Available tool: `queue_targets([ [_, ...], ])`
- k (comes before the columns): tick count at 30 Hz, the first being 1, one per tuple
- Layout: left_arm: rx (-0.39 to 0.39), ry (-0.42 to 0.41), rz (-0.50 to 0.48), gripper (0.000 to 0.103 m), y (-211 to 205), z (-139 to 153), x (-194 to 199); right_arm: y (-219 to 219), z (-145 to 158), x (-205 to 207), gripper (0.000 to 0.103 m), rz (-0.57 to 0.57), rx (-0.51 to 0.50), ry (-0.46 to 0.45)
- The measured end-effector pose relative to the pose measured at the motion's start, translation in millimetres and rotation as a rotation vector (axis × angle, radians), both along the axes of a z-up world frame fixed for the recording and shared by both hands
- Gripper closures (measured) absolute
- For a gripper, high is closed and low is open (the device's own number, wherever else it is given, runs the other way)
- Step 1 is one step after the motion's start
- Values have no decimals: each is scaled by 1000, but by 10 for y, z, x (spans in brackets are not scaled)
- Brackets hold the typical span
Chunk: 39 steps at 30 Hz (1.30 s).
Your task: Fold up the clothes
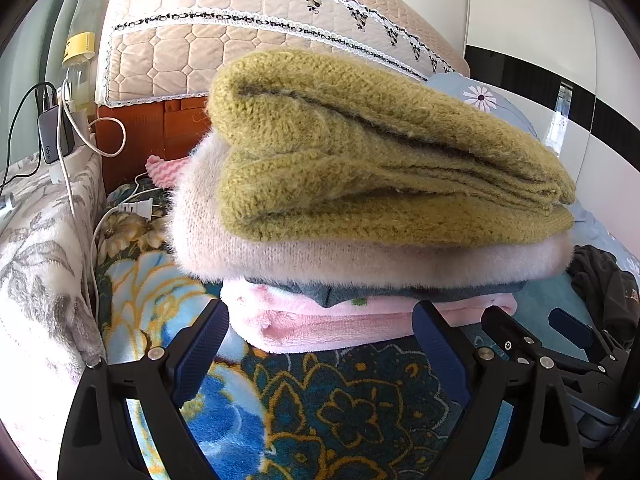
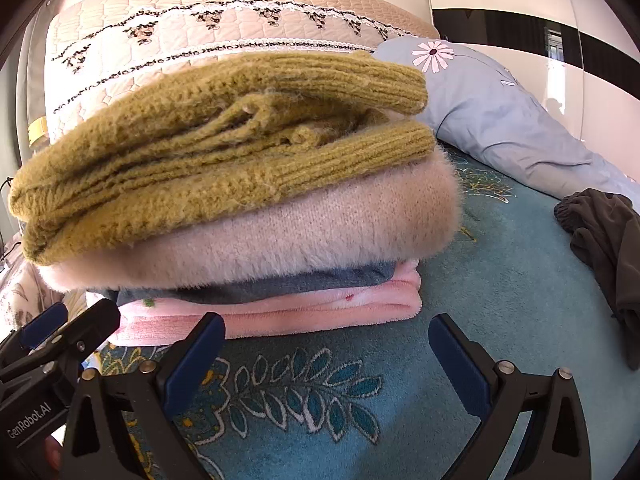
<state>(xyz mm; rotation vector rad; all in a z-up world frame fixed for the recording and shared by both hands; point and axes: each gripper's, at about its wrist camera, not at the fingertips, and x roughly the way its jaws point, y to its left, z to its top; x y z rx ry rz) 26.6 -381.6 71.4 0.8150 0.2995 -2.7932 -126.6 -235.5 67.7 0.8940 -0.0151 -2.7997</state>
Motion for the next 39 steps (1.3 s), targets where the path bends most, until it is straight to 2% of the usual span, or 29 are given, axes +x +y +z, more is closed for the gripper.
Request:
queue_targets([
  [39,-1,-7,6,10,6,-21,-2,7,35,-35,0,5,-3,-18],
])
